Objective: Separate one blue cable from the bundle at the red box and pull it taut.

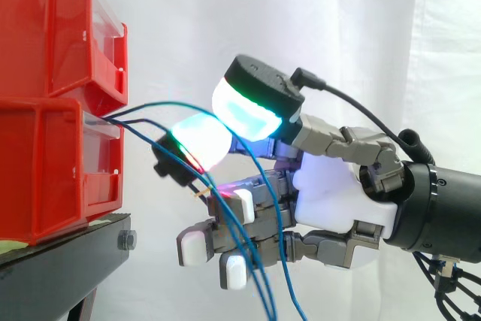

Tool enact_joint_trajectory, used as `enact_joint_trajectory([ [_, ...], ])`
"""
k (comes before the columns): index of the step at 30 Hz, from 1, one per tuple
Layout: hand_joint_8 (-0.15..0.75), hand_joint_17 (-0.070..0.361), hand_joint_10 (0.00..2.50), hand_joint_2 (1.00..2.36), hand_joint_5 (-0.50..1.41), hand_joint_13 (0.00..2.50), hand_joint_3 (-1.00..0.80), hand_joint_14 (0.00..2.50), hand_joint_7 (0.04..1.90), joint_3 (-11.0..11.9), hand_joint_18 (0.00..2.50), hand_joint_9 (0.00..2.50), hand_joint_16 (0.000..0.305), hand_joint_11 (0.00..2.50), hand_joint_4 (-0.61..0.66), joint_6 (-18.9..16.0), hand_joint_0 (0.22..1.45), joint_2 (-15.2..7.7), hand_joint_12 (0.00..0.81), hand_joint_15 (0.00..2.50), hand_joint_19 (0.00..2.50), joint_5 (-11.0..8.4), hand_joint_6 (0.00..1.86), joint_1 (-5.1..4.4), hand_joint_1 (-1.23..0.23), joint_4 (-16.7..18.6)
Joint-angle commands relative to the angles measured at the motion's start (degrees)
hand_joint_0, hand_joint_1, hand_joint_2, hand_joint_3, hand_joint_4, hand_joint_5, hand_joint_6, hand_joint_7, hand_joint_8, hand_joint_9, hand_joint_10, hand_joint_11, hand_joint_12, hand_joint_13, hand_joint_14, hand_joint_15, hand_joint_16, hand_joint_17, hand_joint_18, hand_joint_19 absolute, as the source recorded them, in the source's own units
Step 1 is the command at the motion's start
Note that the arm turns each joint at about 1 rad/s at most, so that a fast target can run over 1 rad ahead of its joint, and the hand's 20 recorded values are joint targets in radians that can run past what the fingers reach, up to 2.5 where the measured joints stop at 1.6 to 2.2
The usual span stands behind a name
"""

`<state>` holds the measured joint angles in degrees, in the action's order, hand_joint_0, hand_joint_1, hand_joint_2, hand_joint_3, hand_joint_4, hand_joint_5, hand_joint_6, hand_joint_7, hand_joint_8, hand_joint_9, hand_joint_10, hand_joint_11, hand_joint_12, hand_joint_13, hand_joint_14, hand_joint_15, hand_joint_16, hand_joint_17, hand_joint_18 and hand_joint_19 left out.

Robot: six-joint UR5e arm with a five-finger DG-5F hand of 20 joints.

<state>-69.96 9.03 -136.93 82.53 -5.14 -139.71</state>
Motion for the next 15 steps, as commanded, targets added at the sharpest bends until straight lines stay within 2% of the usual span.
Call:
enact_joint_trajectory([
  [1, 0.217, 0.097, 0.03, 1.03, -0.16, 0.90, -0.05, 0.02, 1.20, 0.00, 0.83, 1.15, 0.043, 1.01, -0.38, -0.07, 0.62, 0.00, 0.313, 0.60, 0.74, 0.00, 0.92, -0.05, -0.75, -0.04],
  [5, 0.200, 0.095, 0.03, 1.03, -0.15, 0.90, -0.02, 0.02, 1.22, 0.00, 0.84, 1.18, 0.042, 1.02, -0.41, -0.07, 0.62, 0.00, 0.311, 0.60, 0.74, 0.00, 0.91, -0.22, -0.76, -0.04],
  [15, 0.240, 0.094, 0.03, 1.03, -0.13, 0.93, 0.04, 0.02, 1.22, 0.00, 0.85, 1.16, 0.042, 1.00, -0.39, -0.07, 0.62, 0.00, 0.317, 0.60, 0.70, 0.00, 0.92, -0.22, -0.77, -0.04],
])
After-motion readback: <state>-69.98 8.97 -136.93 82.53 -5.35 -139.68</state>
